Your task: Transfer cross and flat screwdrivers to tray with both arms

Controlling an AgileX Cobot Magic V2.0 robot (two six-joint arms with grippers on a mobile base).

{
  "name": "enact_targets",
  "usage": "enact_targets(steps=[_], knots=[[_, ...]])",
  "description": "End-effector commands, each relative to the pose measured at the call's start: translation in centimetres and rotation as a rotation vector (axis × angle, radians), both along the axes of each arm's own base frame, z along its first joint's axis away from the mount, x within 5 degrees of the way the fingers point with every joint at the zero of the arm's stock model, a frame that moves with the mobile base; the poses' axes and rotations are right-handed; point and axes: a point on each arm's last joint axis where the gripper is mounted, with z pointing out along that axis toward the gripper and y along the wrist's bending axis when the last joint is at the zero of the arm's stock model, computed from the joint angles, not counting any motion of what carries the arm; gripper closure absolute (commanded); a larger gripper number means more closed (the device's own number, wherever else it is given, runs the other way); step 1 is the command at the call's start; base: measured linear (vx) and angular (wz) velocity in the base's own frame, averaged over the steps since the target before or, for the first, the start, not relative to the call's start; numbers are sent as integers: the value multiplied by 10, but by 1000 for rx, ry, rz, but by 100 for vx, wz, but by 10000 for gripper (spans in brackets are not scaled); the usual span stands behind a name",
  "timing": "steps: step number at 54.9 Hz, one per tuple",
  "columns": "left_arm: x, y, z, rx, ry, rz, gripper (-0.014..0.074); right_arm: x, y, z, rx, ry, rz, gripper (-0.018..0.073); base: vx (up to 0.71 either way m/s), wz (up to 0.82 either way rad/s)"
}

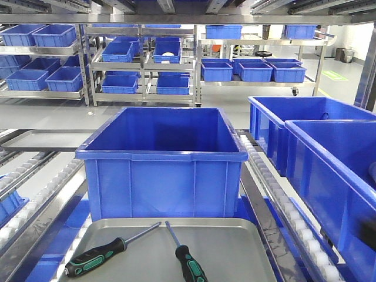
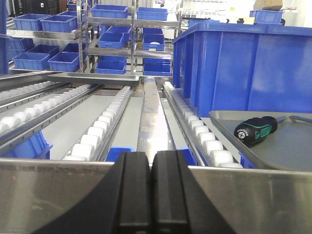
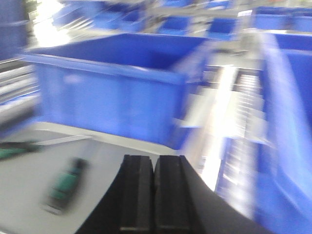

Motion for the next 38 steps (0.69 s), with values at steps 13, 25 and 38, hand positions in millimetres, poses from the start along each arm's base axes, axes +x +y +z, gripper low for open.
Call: enact_targets(steps=[13,25,38], knots=[[-2,1,16,-13,-113,7,602,-48,-29,-84,-81,-220,-239,570,0,0],[-2,1,16,-13,-114,7,602,-55,-31,-136,-75,-283,-277,570,0,0],[-2,1,16,-13,-116,7,602,-54,-31,-138,-50,-245,-281,567,0,0]])
